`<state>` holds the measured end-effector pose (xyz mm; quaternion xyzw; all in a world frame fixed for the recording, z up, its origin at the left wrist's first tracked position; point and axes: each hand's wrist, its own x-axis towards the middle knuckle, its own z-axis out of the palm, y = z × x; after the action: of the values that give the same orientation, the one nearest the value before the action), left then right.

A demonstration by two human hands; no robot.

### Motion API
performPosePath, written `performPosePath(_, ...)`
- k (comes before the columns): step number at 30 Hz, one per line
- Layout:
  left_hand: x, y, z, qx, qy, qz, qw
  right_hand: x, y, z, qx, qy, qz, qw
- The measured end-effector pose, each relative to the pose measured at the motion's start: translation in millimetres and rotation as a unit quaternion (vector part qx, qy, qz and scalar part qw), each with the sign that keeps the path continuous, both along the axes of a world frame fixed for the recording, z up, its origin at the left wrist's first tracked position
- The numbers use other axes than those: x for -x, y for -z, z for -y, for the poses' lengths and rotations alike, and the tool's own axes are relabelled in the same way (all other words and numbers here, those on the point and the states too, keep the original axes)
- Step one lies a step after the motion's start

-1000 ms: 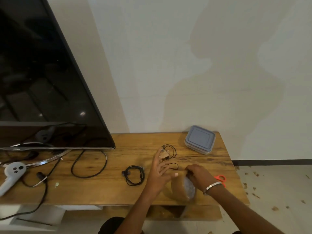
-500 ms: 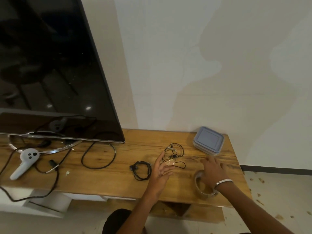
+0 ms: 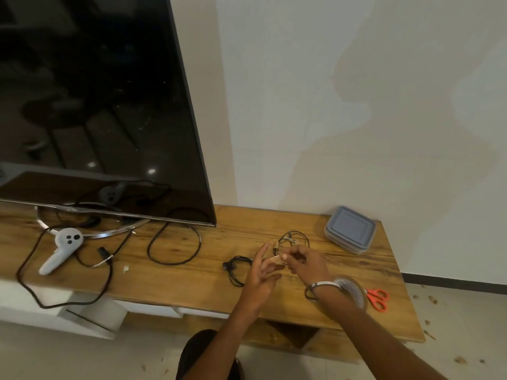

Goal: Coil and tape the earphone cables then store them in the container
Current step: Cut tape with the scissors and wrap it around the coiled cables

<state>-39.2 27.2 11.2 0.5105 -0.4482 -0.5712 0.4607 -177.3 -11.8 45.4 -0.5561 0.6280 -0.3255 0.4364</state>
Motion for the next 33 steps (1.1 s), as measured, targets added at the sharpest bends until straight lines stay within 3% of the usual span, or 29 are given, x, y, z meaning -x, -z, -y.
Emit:
performPosePath(8, -14.8, 9.9, 1.6, 0.014, 0.001, 0.038, 0.999, -13.5, 5.1, 1.2, 0.056, -0.029, -0.017, 0.998)
performPosePath(16, -51.2, 22.0, 11.3, -0.001, -0.016, 0.175, 0.984, -13.6, 22.7, -5.0, 0.101, -0.055, 0.007, 0.993)
performPosePath(19, -76.3, 26.3, 23.6, 0.021, -0.092, 0.317, 0.944, -10.8, 23.5, -6.6, 0.092, -0.057, 0.0, 0.994)
performPosePath(22, -94.7, 38.0, 45.2, 0.032, -0.067, 0.461, 0.884, -4.4, 32.6, -11.6, 0.08, -0.07, -0.019, 0.994)
performPosePath(26, -89.2, 47.8, 60.1, 0.009, -0.013, 0.506, 0.863, 2.0, 45.9, -15.5, 0.05, -0.095, -0.032, 0.994)
performPosePath(33, -76.0, 52.9, 66.5, 0.007, 0.034, 0.628, 0.777, 8.4, 53.6, -13.6, 0.045, -0.097, -0.031, 0.994)
